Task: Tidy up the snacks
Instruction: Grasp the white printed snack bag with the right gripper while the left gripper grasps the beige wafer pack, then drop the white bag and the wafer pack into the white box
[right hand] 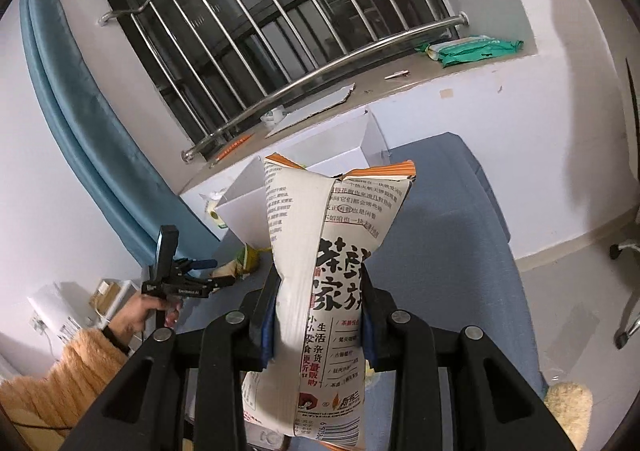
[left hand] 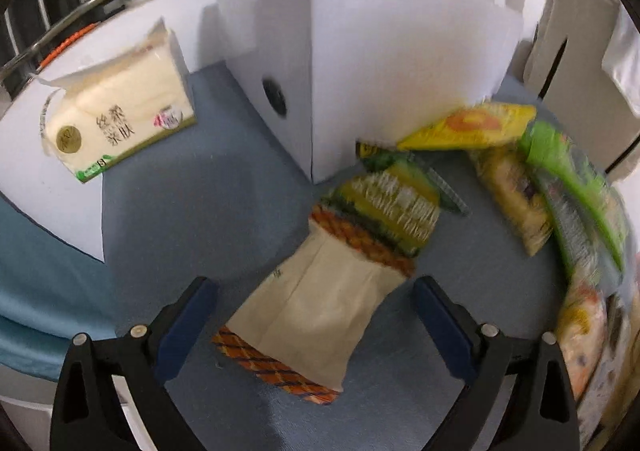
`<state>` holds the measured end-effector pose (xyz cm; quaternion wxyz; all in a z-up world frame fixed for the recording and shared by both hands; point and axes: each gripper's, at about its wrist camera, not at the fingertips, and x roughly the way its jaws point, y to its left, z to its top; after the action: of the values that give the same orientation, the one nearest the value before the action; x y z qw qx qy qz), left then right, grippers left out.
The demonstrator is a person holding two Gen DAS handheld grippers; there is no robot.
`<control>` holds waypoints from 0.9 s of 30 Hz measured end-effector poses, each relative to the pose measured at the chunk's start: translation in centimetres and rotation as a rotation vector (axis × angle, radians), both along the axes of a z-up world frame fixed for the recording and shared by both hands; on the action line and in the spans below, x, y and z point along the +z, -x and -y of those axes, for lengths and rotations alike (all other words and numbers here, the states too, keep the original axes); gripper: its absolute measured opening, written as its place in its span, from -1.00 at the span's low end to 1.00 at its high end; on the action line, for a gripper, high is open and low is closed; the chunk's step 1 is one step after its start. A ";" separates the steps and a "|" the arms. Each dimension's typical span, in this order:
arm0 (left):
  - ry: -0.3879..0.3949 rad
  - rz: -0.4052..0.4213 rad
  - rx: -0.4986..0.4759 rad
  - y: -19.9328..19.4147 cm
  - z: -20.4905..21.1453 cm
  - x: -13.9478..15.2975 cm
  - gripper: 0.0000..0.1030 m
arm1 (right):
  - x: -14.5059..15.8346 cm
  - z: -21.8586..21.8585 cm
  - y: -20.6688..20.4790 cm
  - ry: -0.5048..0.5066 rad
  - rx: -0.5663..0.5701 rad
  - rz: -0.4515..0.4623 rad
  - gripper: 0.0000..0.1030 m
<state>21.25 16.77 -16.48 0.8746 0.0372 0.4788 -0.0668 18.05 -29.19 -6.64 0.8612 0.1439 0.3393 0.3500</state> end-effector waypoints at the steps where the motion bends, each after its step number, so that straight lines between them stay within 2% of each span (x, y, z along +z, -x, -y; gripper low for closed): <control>1: 0.010 0.003 0.003 0.1 -0.1 0.1 0.79 | 0.0 0.0 0.0 0.005 0.000 -0.001 -0.30; 2: 0.009 0.013 0.015 0.3 -0.1 0.3 0.66 | 0.0 0.0 0.0 0.007 -0.001 -0.001 -0.30; 3: 0.008 0.026 0.032 0.6 -0.1 0.7 0.08 | 0.0 0.0 0.1 0.010 -0.001 0.001 -0.30; 4: 0.021 0.031 0.058 0.9 -0.2 1.0 -0.10 | 0.0 0.0 0.1 0.014 0.001 0.003 -0.30; 5: 0.055 0.021 0.096 1.2 -0.5 1.2 -0.10 | 0.0 -0.1 0.1 0.017 0.002 0.004 -0.30; 8: 0.104 0.046 0.065 3.2 0.4 1.6 -0.11 | 0.0 -0.4 0.2 0.016 0.016 0.012 -0.30; 13: 0.196 0.166 0.113 7.6 1.9 4.0 -0.11 | -0.1 -1.0 0.3 0.027 0.033 0.020 -0.29; 18: 0.269 0.322 0.136 10.6 4.3 8.4 -0.11 | -0.2 -2.0 -0.1 0.011 0.041 0.012 -0.29; 23: 0.331 0.403 0.173 8.7 5.8 12.7 -0.11 | 0.8 -4.3 -2.2 0.006 0.063 0.023 -0.29; 27: 0.332 0.480 0.170 5.0 6.5 16.5 -0.11 | 3.4 -6.7 -5.3 0.011 0.078 0.071 -0.29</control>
<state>16.24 10.30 -0.03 0.9594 -0.1317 0.2421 -0.0603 23.36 -22.52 -3.25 0.8592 0.1133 0.3160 0.3862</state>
